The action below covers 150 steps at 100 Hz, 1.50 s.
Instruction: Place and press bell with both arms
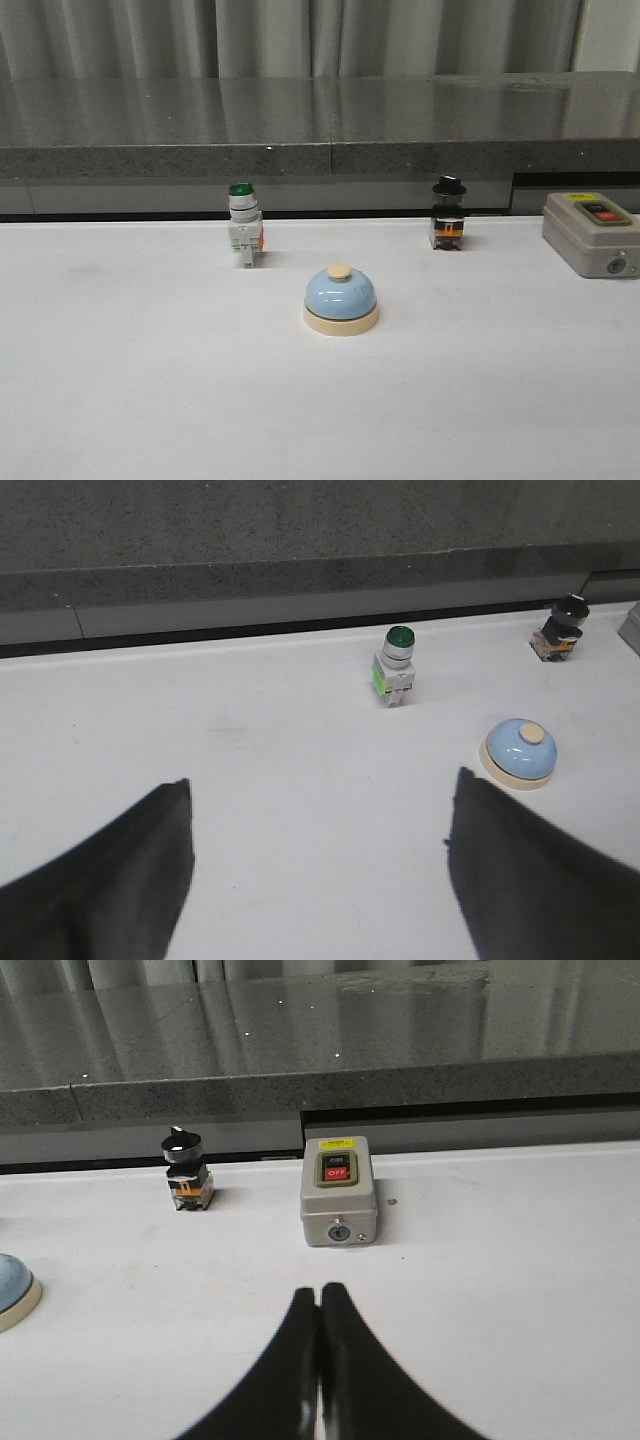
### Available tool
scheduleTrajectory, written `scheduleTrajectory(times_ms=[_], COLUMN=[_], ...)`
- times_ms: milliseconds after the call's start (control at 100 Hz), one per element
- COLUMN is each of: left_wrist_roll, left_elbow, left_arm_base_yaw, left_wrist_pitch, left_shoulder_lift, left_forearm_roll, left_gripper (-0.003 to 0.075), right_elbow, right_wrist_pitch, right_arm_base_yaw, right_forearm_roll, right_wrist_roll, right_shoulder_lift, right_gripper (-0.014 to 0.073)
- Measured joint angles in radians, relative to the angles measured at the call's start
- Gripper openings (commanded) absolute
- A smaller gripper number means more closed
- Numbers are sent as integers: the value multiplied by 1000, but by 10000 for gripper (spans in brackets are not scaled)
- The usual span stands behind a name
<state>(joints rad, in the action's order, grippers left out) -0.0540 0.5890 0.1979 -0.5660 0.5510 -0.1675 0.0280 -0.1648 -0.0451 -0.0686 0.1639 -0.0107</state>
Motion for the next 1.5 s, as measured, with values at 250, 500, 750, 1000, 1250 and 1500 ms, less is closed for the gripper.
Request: scheduleTrajectory(times_ms=[250,500,750,1000,1250,1500], left_wrist_roll=[0,0,0,0,0,0], left_elbow=[-2,-2,-2,-2,-52,-238], left_arm_base_yaw=[0,0,0,-1,-1,-1], left_wrist_pitch=[0,0,0,0,147,434], left_shoulder_lift=[0,0,0,0,-14,-114], left_forearm_roll=[0,0,0,0,40,152], left_gripper=[-10,-21,-21,-21,-21,-21], right_elbow=[0,0,0,0,0,0], right_wrist_pitch=[0,0,0,0,0,0], right_arm_base_yaw=[0,0,0,0,0,0], right_forearm_roll=[0,0,0,0,0,0], right_wrist_roll=[0,0,0,0,0,0], right_shoulder_lift=[0,0,0,0,0,0], right_gripper=[-64,-64,-64,-64,-64,-64])
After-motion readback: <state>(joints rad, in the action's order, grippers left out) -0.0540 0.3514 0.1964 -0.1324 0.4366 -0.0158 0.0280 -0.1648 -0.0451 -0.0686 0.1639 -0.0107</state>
